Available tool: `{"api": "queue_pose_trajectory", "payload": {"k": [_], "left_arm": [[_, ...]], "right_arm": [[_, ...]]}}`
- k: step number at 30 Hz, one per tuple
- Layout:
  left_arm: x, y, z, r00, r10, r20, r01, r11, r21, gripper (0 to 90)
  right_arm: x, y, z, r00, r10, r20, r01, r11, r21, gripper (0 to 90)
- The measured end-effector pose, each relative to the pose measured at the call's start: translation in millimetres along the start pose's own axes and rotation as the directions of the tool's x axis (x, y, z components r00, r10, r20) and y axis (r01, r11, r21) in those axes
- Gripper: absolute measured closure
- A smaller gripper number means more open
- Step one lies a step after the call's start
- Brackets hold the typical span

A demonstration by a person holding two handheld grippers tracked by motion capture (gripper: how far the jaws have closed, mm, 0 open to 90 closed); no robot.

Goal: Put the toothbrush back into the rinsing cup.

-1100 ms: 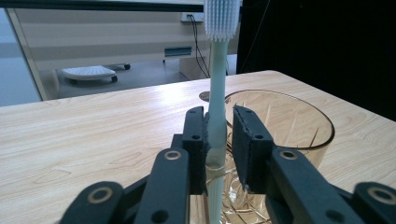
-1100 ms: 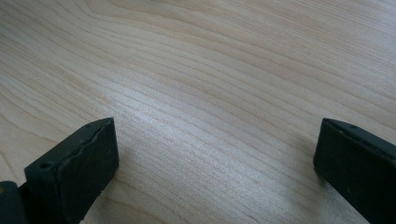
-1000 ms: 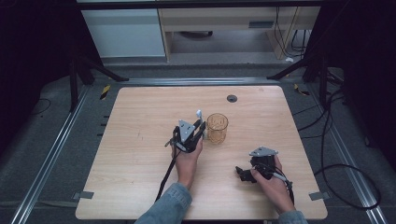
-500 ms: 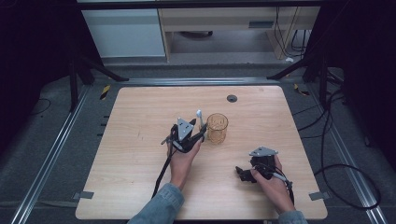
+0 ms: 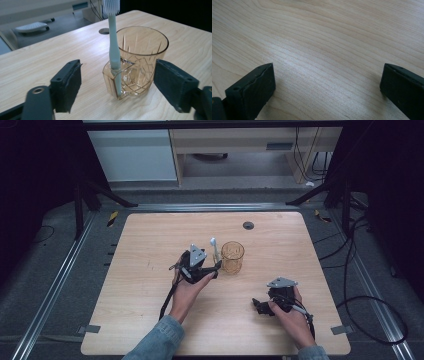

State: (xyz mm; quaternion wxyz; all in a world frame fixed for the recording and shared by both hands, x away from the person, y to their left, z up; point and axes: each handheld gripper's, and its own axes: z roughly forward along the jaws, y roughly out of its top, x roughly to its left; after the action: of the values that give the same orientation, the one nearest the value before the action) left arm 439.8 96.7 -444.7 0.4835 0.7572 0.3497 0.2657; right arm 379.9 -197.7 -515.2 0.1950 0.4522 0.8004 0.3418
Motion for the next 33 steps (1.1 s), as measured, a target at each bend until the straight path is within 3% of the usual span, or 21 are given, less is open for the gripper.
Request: {"api": "queue_pose_trajectory", "payload": {"k": [3, 9, 13, 18, 22, 25, 31, 33], "left_arm": [[2.4, 0.7, -0.3, 0.9998, 0.008, 0.016, -0.009, 0.9990, 0.044, 17.0], [5.3, 0.2, -3.3, 0.9993, 0.016, 0.033, -0.019, 0.9960, 0.088, 13.5], [9.0, 2.3, -8.1, 0.9983, 0.050, 0.030, -0.053, 0.9925, 0.110, 13.1], [14.1, 6.9, -11.3, 0.9963, 0.054, 0.066, -0.063, 0.9872, 0.147, 12.5], [16.0, 8.9, -14.2, 0.9932, 0.092, 0.072, -0.104, 0.9780, 0.181, 11.1], [19.0, 8.2, -18.7, 0.9929, 0.088, 0.080, -0.103, 0.9742, 0.201, 10.9], [28.4, 2.8, -25.9, 0.9896, 0.109, 0.095, -0.130, 0.9559, 0.263, 8.7], [31.4, 0.0, -28.3, 0.9891, 0.111, 0.096, -0.134, 0.9533, 0.271, 8.8]], "right_arm": [[0.0, 0.0, 0.0, 1.0000, 0.000, 0.000, 0.000, 1.000, 0.000, 0.4], [0.0, 0.0, 0.0, 1.0000, 0.000, 0.000, 0.000, 1.000, 0.000, 0.4], [0.0, 0.1, -0.2, 1.0000, 0.000, 0.000, 0.000, 1.000, 0.002, 0.4], [0.0, 0.0, 0.0, 1.0000, 0.000, 0.000, 0.000, 1.000, 0.000, 0.4], [0.0, 0.0, 0.0, 1.0000, 0.000, 0.000, 0.000, 1.000, 0.000, 0.4], [0.0, 0.0, 0.0, 1.0000, 0.000, 0.000, 0.000, 1.000, 0.000, 0.4], [0.0, 0.0, 0.0, 1.0000, 0.000, 0.000, 0.000, 1.000, 0.000, 0.4], [0.0, 0.0, 0.0, 1.0000, 0.000, 0.000, 0.000, 1.000, 0.000, 0.4]]}}
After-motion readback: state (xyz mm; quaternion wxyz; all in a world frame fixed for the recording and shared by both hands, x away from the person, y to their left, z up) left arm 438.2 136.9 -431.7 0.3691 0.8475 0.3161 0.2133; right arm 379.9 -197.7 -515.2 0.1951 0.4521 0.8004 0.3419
